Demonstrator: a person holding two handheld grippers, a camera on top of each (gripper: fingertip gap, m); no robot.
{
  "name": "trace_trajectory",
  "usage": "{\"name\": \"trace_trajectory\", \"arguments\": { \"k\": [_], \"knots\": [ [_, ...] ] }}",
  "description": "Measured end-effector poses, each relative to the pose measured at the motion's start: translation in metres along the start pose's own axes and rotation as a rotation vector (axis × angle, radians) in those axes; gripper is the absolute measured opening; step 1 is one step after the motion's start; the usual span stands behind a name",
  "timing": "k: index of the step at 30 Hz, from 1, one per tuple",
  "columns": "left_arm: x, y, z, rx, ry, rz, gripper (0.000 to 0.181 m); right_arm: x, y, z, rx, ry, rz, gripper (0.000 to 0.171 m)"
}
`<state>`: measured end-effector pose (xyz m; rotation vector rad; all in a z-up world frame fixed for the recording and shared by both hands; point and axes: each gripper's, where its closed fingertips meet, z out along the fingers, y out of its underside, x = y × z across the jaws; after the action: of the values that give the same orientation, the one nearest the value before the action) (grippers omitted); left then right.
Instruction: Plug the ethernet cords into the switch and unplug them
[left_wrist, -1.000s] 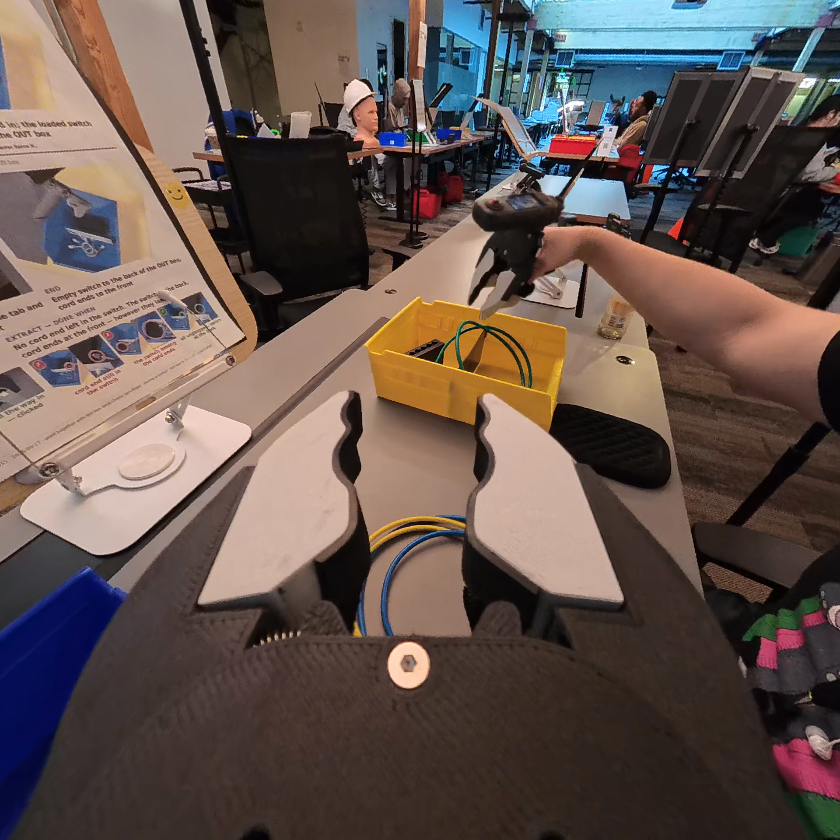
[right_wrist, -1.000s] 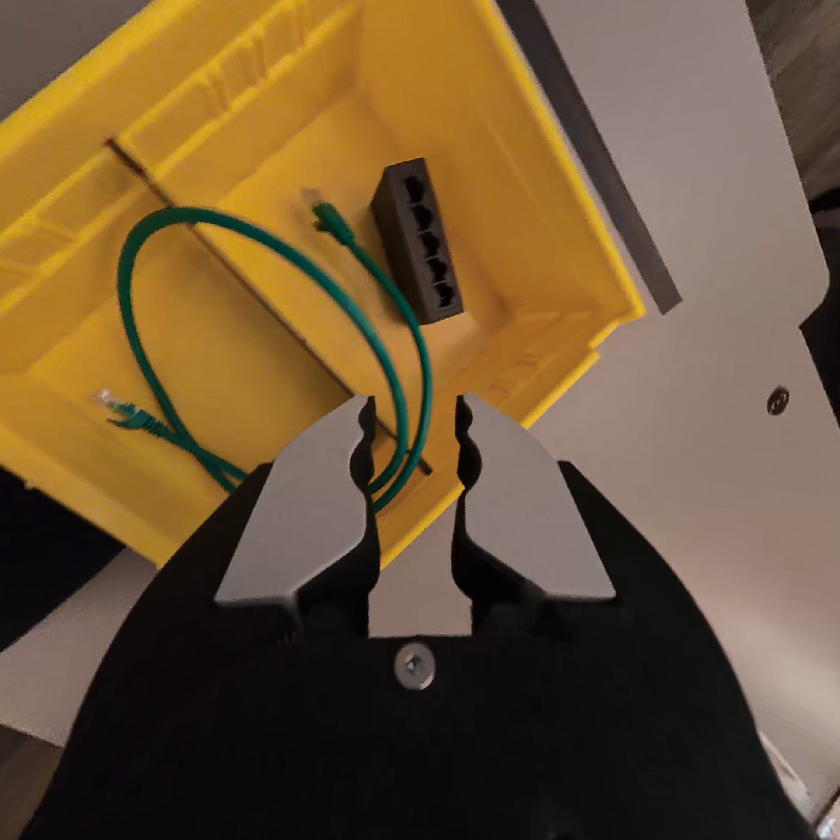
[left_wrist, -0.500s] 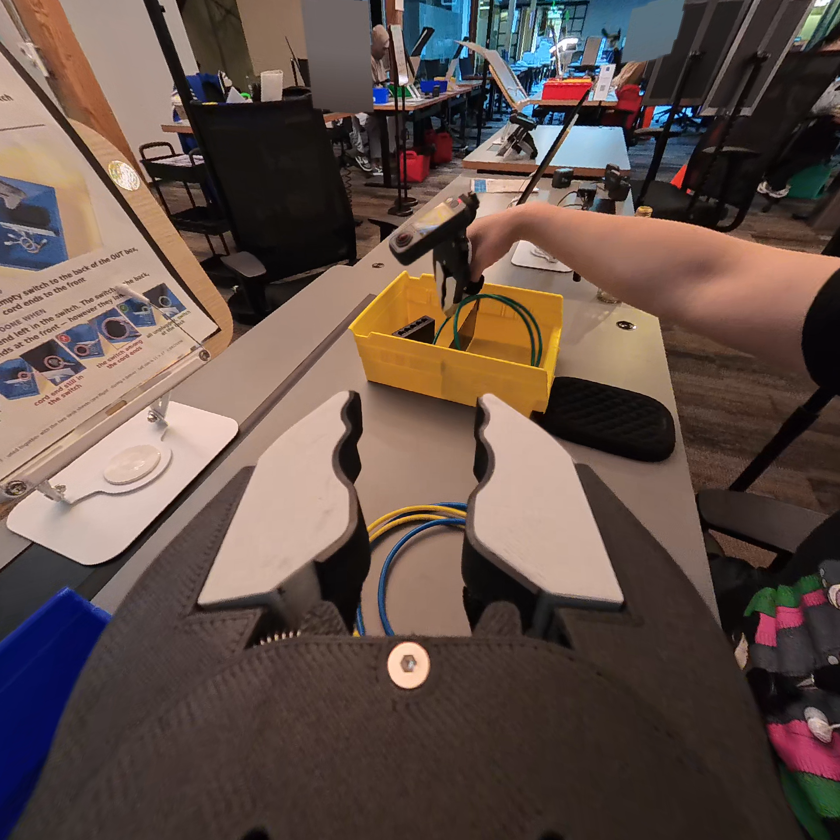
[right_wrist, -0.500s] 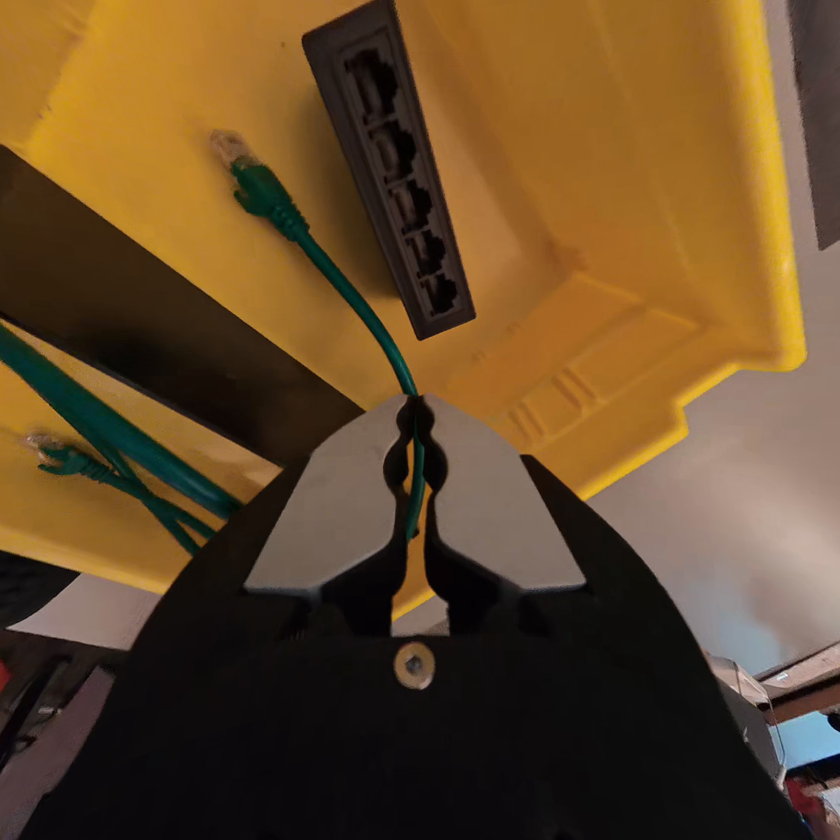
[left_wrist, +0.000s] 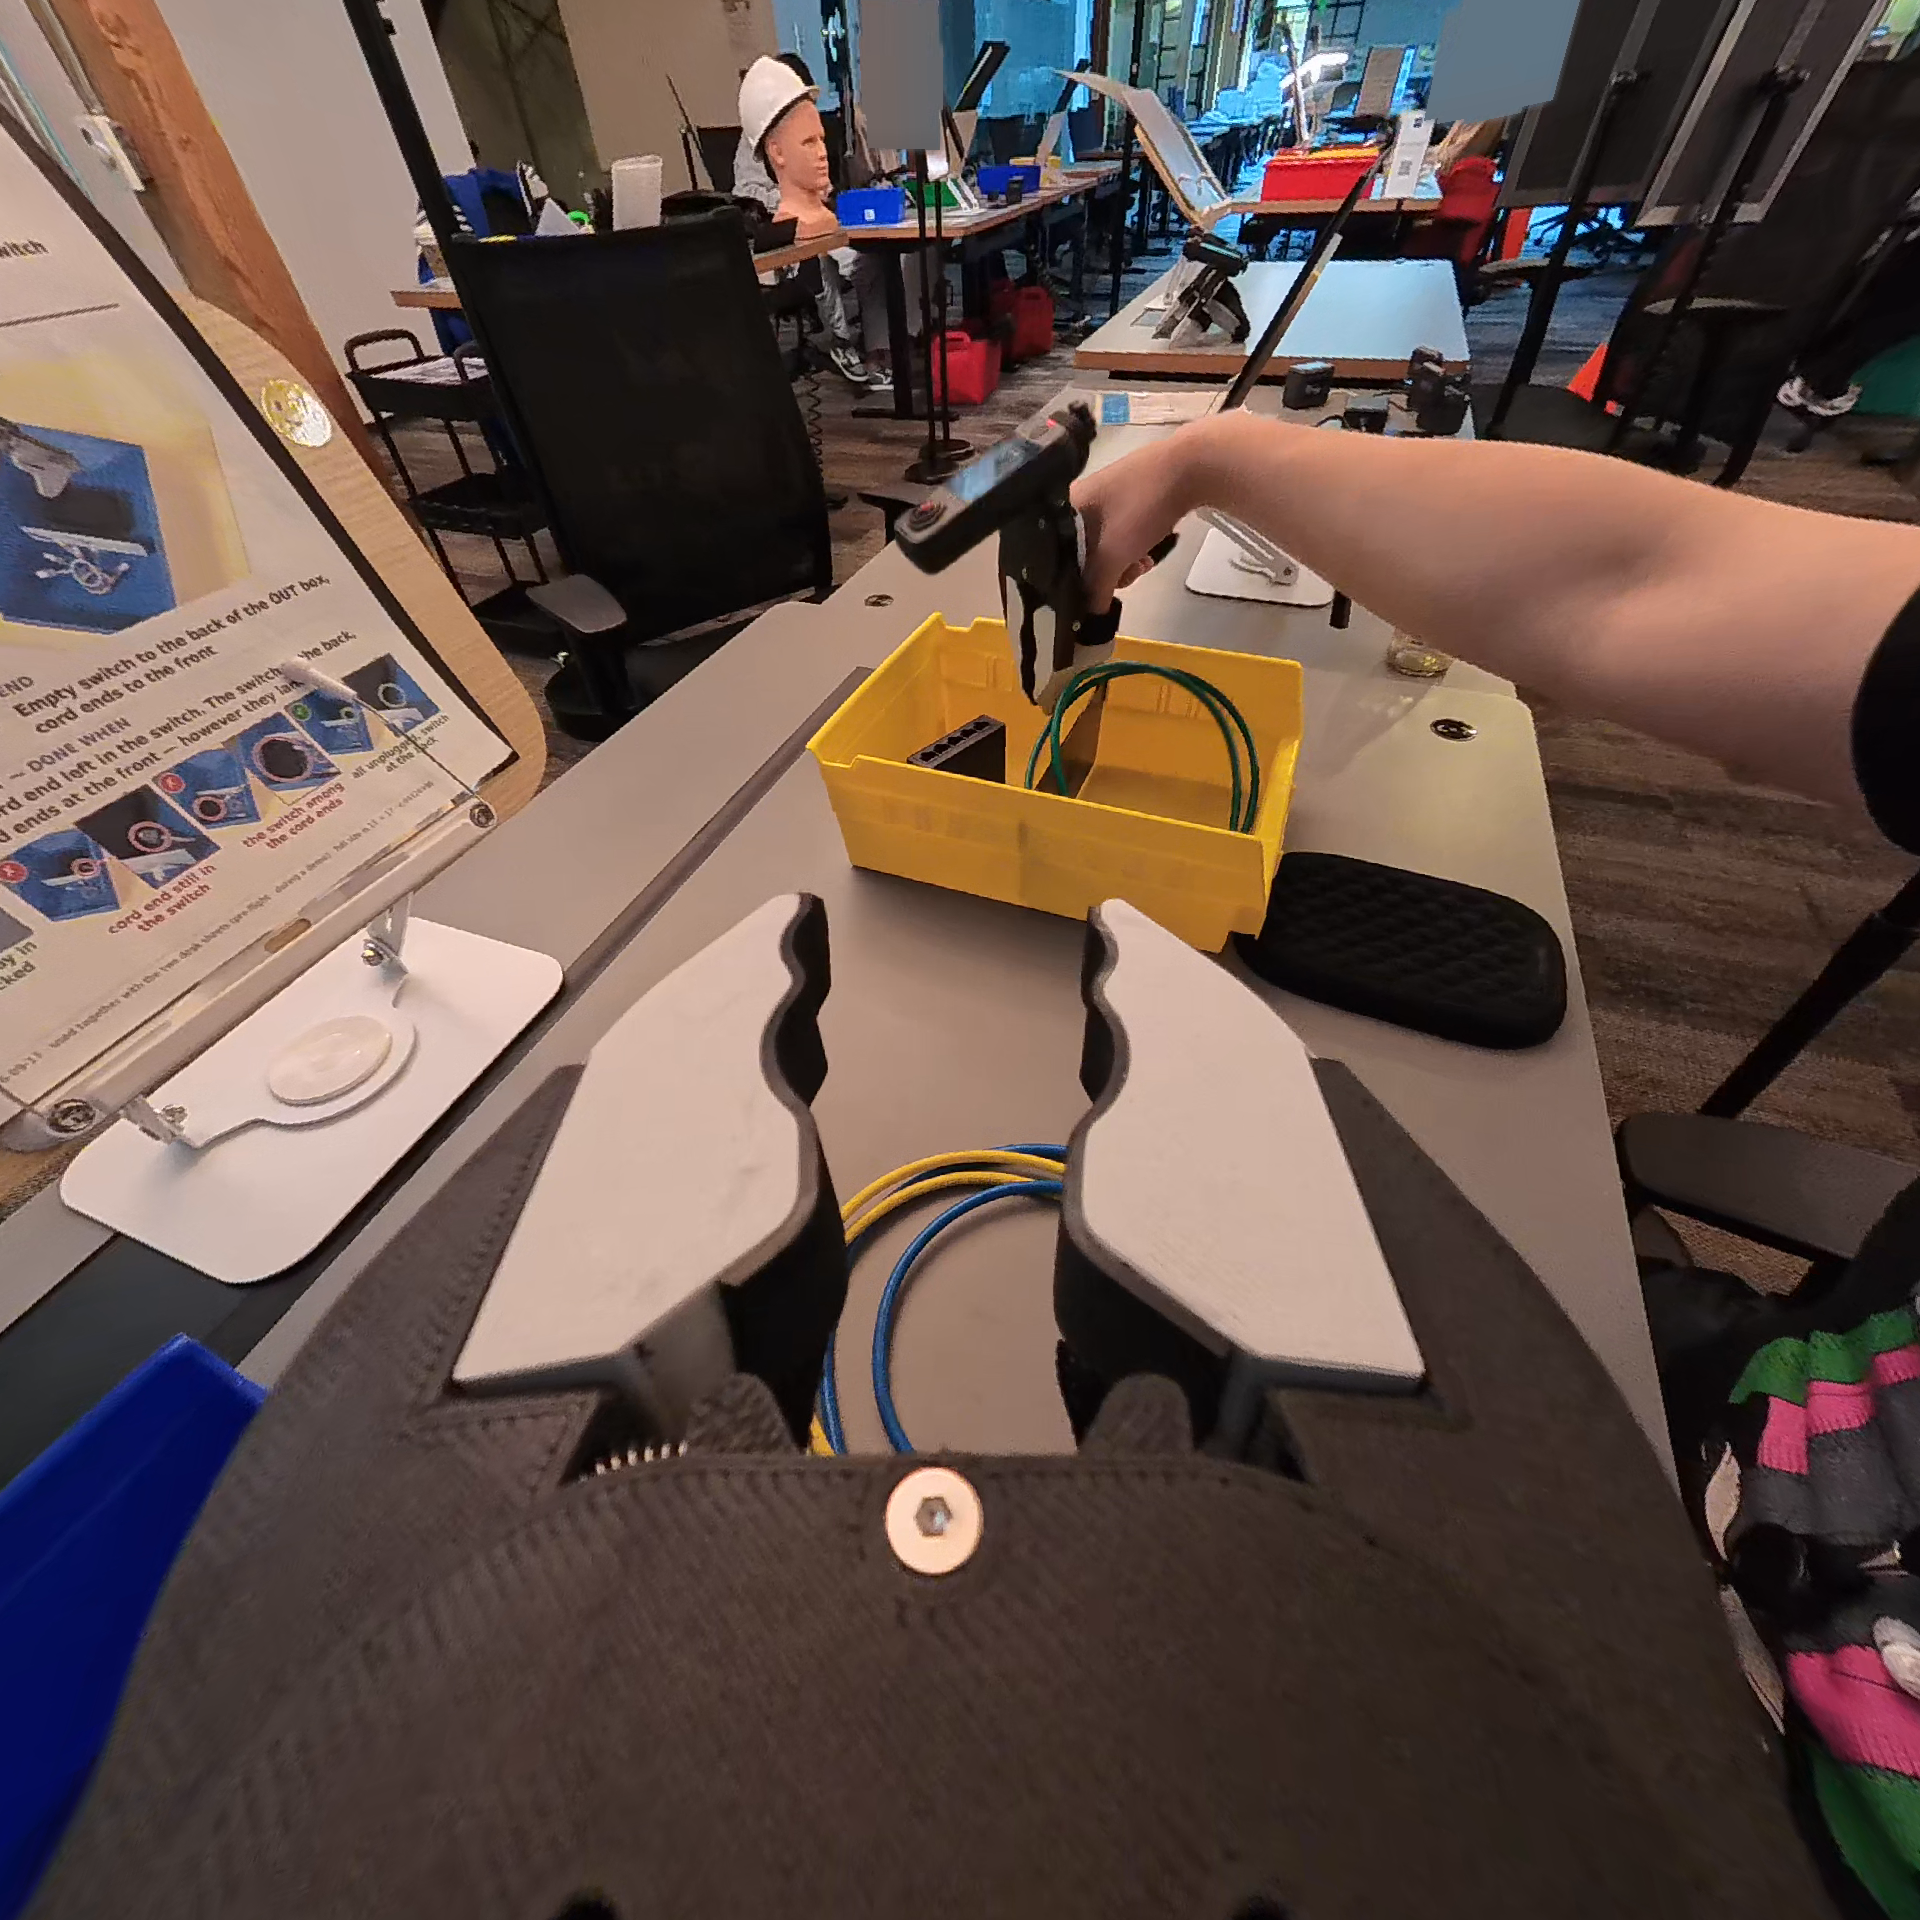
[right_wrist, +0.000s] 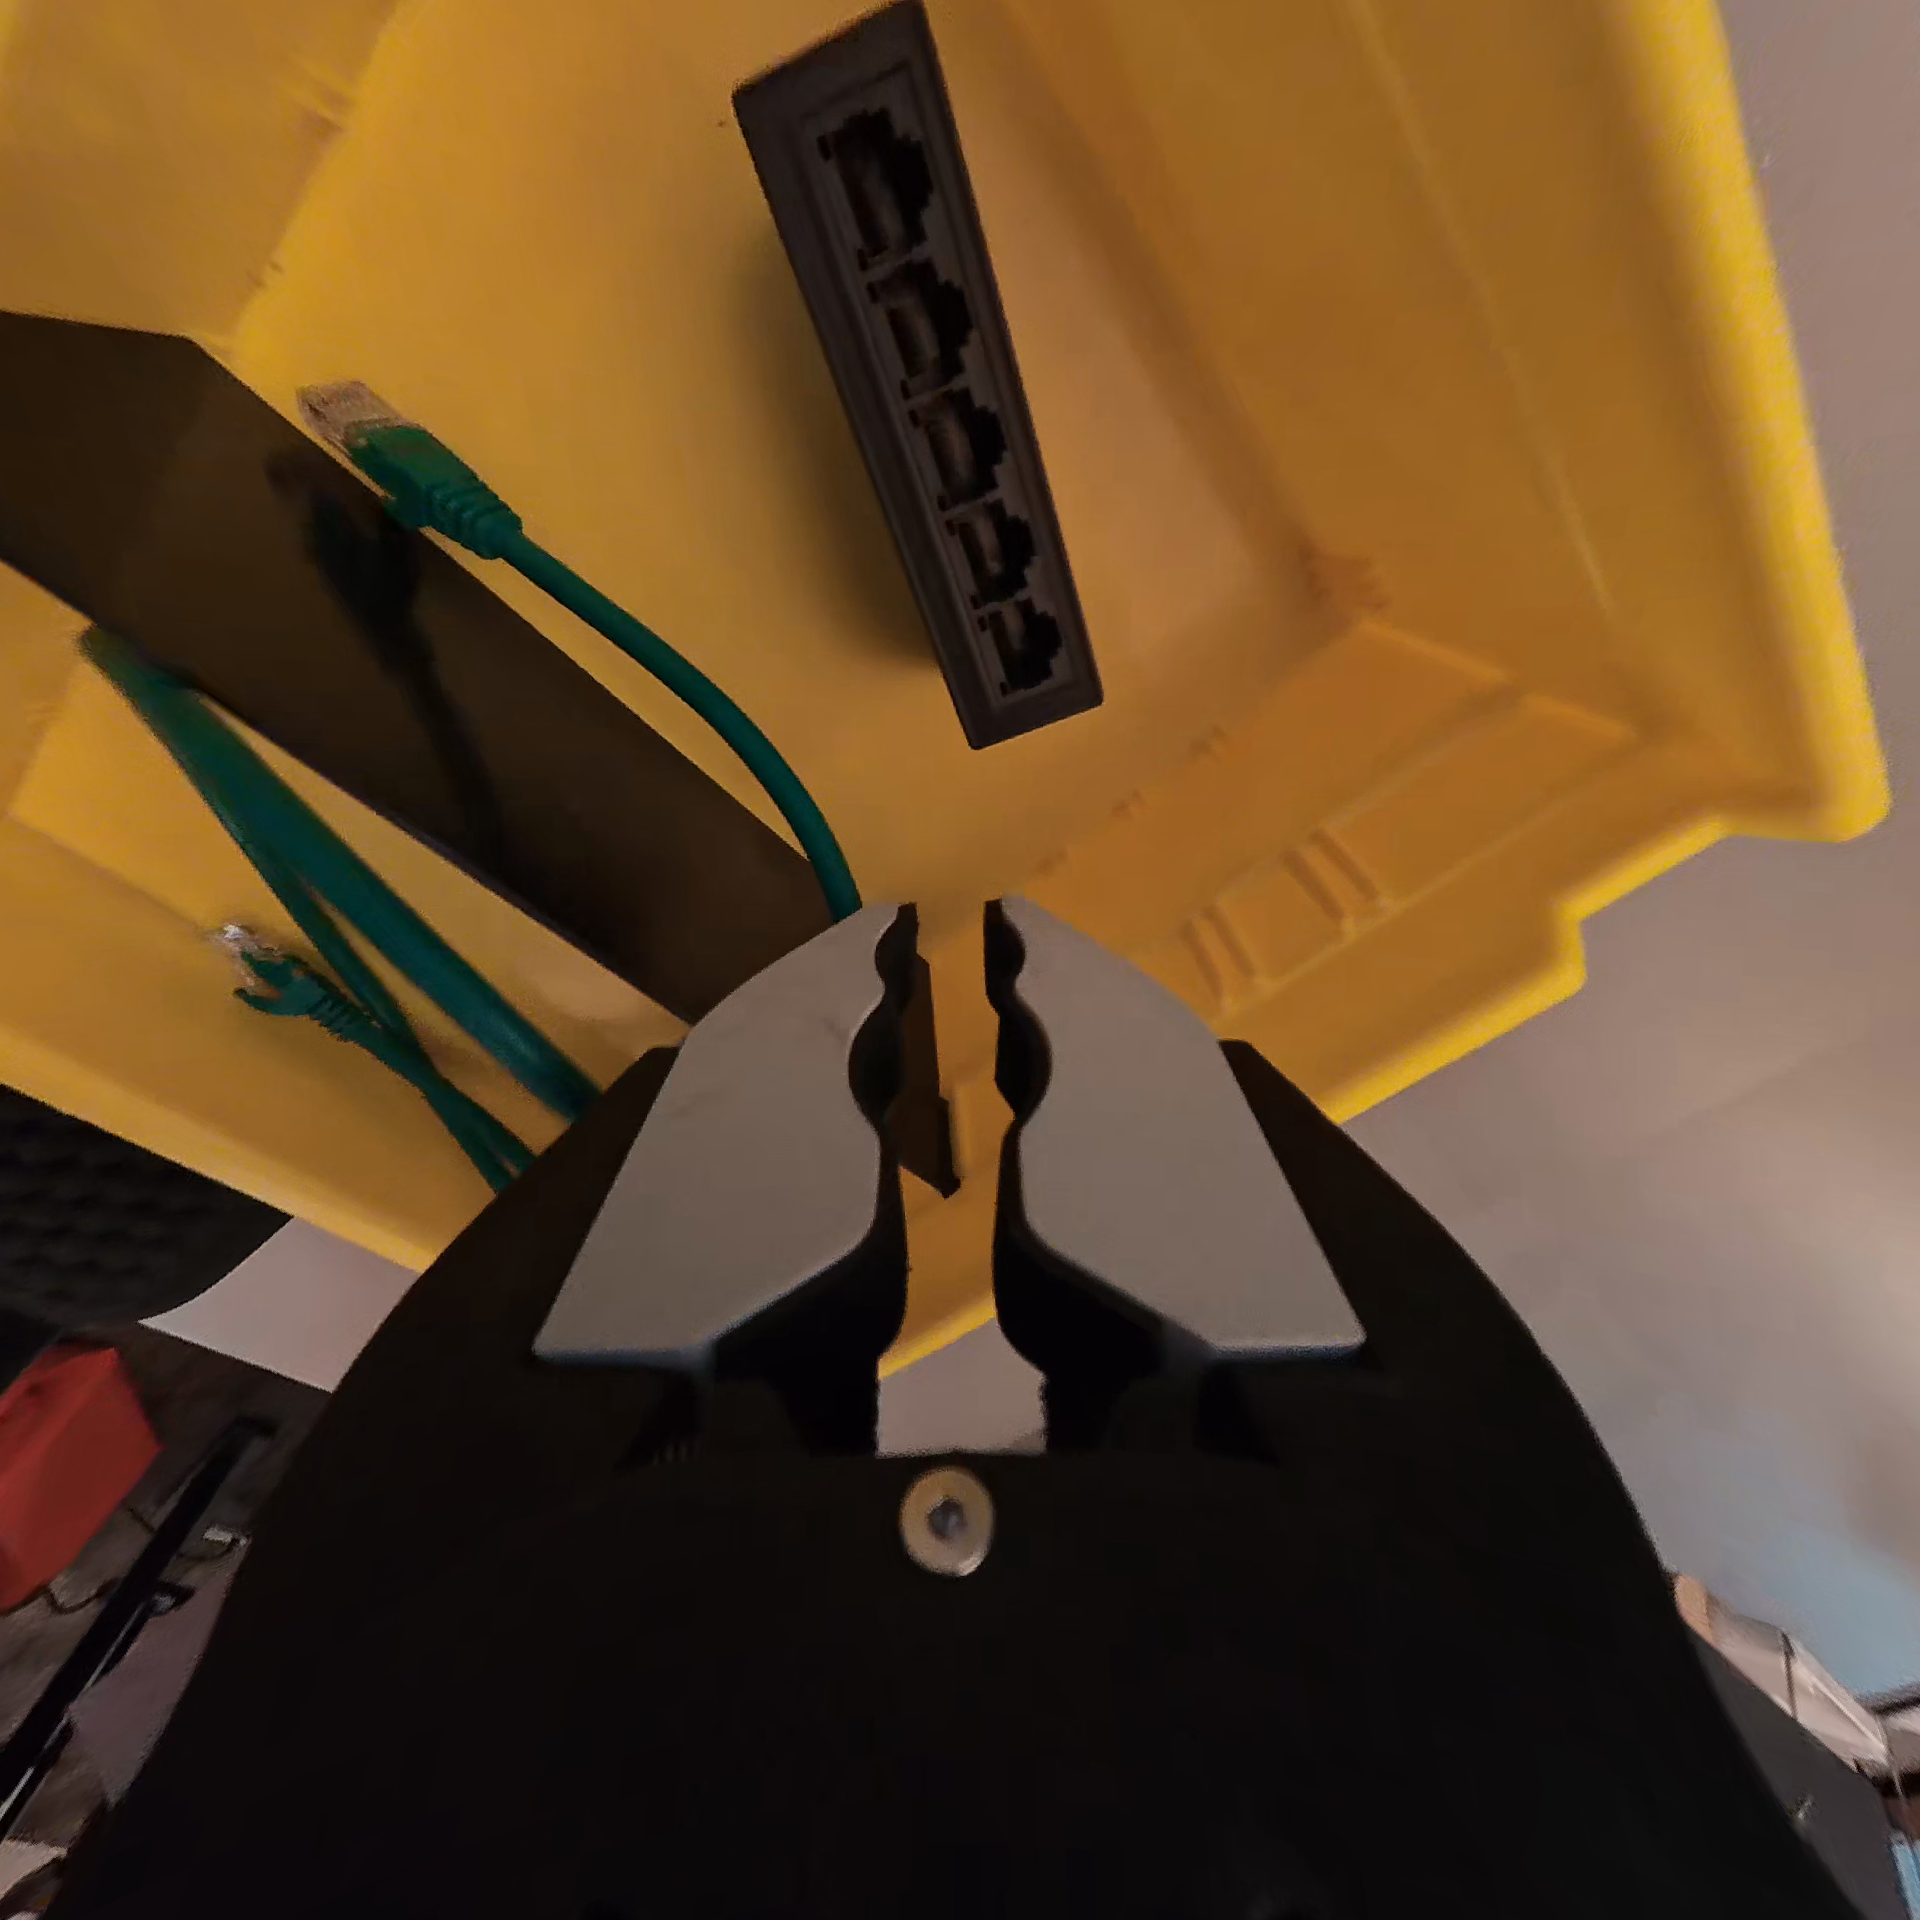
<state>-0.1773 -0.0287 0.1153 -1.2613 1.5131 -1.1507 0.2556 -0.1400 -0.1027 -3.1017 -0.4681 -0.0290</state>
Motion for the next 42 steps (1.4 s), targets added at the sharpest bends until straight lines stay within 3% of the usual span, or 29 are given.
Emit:
{"name": "trace_trajectory", "arguments": {
  "k": [1, 8, 12, 15, 17, 22, 26, 30, 37, 40, 42],
  "knots": [
    [0.0, 0.0, 0.0, -0.002, -0.002, 0.002, 0.046, 0.001, -0.003, -0.004, 0.024, -0.006, 0.002, 0.015],
    [-0.003, 0.004, 0.004, -0.016, -0.002, -0.005, 0.046, -0.012, 0.011, -0.006, -0.003, -0.178, 0.015, 0.025],
    [-0.004, 0.007, 0.008, -0.032, -0.006, -0.004, 0.046, -0.023, 0.008, -0.003, -0.014, -0.263, 0.018, 0.012],
    [-0.005, 0.007, 0.009, -0.032, -0.011, 0.001, 0.045, -0.018, 0.011, -0.002, -0.051, -0.206, -0.013, 0.008],
    [-0.005, 0.007, 0.009, -0.032, -0.013, -0.002, 0.045, -0.01, 0.002, -0.014, 0.045, -0.121, -0.046, 0.008],
    [-0.003, 0.005, 0.007, -0.02, -0.007, 0.003, 0.044, -0.014, -0.017, -0.07, 0.475, 0.032, -0.127, 0.008],
    [0.0, 0.002, 0.008, -0.011, 0.002, 0.012, 0.044, -0.046, -0.007, -0.098, 0.806, -0.075, -0.223, 0.008],
    [0.004, 0.003, 0.011, -0.016, 0.008, 0.02, 0.044, -0.058, 0.011, -0.075, 0.728, -0.101, -0.269, 0.007],
    [0.012, 0.003, 0.017, -0.025, 0.025, 0.048, 0.044, -0.064, 0.009, -0.023, 0.367, 0.122, -0.496, 0.008],
    [0.012, 0.004, 0.018, -0.034, 0.022, 0.052, 0.044, -0.058, 0.01, -0.017, 0.246, 0.24, -0.499, 0.019],
    [0.008, 0.007, 0.015, -0.048, 0.007, 0.058, 0.046, -0.062, 0.01, -0.022, 0.274, 0.249, -0.471, 0.026]
  ]
}}
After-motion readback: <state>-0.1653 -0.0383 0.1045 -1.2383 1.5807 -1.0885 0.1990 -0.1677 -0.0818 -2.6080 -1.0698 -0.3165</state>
